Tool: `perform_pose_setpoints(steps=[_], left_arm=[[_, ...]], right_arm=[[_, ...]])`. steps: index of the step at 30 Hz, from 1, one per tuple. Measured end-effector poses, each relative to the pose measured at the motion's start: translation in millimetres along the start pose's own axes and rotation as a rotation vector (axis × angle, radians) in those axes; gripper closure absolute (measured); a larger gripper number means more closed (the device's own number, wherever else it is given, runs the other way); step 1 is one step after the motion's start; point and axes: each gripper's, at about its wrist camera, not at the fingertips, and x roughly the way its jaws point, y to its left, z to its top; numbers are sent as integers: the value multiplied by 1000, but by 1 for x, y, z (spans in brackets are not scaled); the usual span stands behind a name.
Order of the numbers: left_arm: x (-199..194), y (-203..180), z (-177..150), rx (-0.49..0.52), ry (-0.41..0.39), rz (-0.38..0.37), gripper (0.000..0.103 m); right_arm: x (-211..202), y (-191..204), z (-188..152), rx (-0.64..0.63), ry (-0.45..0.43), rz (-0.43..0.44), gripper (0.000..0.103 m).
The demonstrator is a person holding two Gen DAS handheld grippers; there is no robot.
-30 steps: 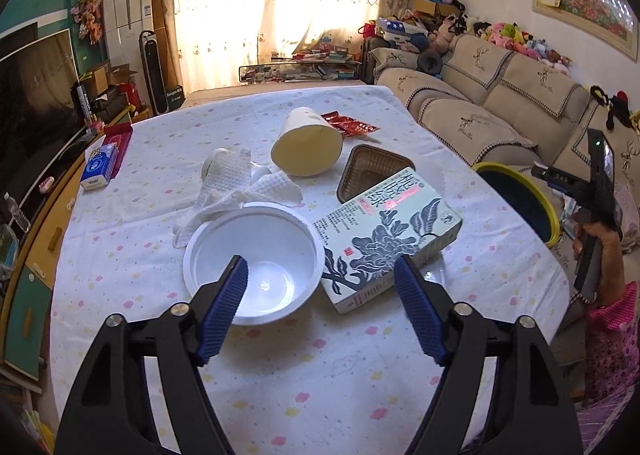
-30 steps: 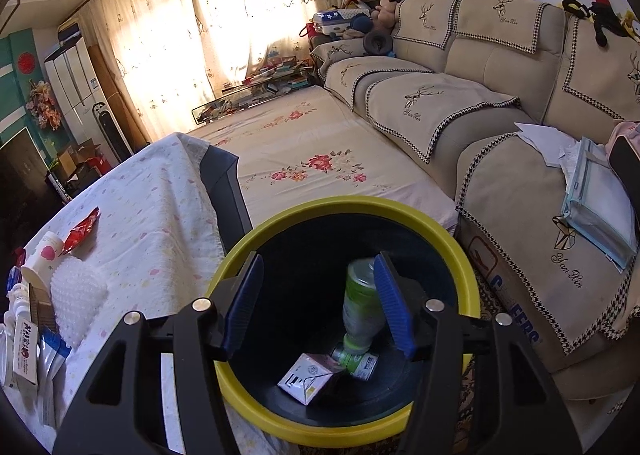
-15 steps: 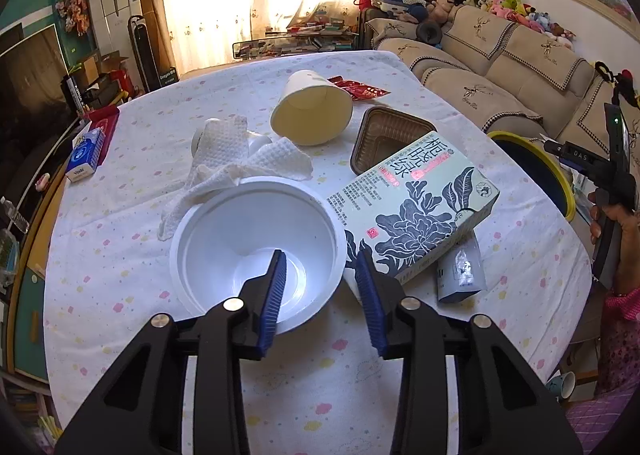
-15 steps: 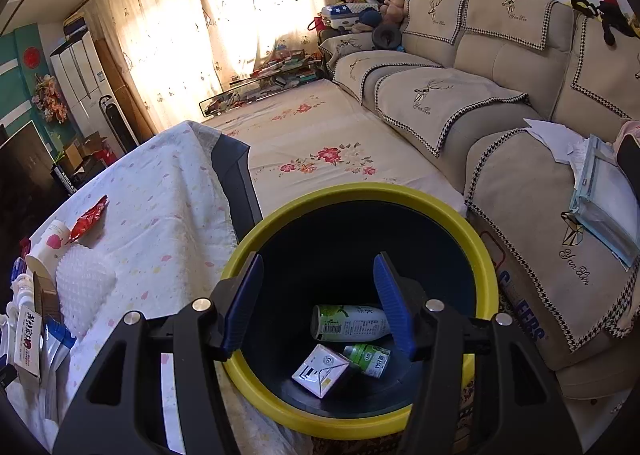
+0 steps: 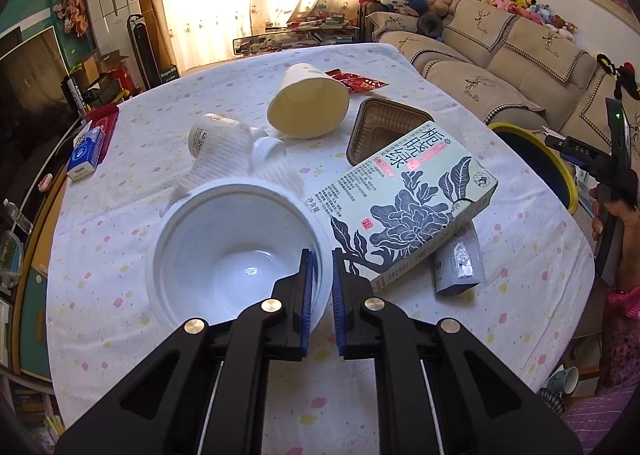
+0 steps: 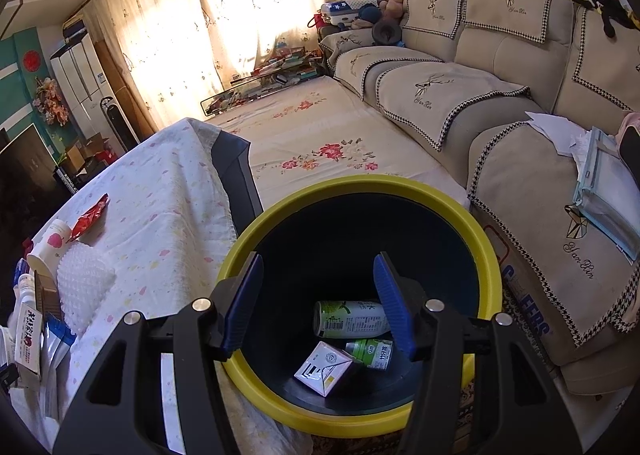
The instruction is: Collect trash
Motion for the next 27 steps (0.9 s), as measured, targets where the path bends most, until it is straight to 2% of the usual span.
perform_pose_setpoints(steps=[17, 21, 27], left_arm=[[-89, -21, -13, 46, -116, -76, 97], [-99, -36, -6, 78, -144, -101, 97], [-91, -72, 16, 158, -162, -167, 97]], right_arm=[[-20, -8, 0, 27, -35, 26, 48], [-31, -14, 0, 38, -52, 27, 48], [-55, -36, 0, 62, -93, 2, 48]])
